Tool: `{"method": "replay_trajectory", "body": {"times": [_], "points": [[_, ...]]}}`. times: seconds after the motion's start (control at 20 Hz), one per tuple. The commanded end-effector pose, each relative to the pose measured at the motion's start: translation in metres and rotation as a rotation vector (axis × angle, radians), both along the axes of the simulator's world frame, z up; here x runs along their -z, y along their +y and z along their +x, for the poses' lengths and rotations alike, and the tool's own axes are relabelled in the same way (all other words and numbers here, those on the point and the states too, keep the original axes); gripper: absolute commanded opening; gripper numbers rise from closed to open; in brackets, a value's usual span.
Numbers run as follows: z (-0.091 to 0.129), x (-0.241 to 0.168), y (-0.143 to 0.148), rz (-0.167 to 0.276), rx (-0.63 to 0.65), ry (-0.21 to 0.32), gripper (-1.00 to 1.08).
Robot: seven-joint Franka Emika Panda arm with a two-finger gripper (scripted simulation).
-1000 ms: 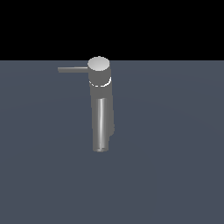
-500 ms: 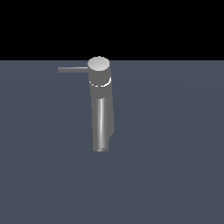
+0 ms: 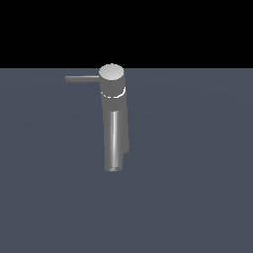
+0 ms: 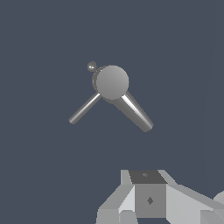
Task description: Turn on the faucet by rotating a designated handle.
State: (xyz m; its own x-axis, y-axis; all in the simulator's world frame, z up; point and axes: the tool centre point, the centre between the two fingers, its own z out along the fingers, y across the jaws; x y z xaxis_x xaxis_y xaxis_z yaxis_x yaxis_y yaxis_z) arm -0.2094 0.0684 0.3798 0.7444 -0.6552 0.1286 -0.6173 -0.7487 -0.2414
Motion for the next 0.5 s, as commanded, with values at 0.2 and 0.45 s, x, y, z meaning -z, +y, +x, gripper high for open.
{"method": "replay_trajectory", "body": {"times": [0.2,0.45], "points": [[0.022,0.021,0.016,0.052,0.145,-0.049,-1.0],[0.04,0.035,0.026,0.09,0.249,-0.085,-1.0]]}}
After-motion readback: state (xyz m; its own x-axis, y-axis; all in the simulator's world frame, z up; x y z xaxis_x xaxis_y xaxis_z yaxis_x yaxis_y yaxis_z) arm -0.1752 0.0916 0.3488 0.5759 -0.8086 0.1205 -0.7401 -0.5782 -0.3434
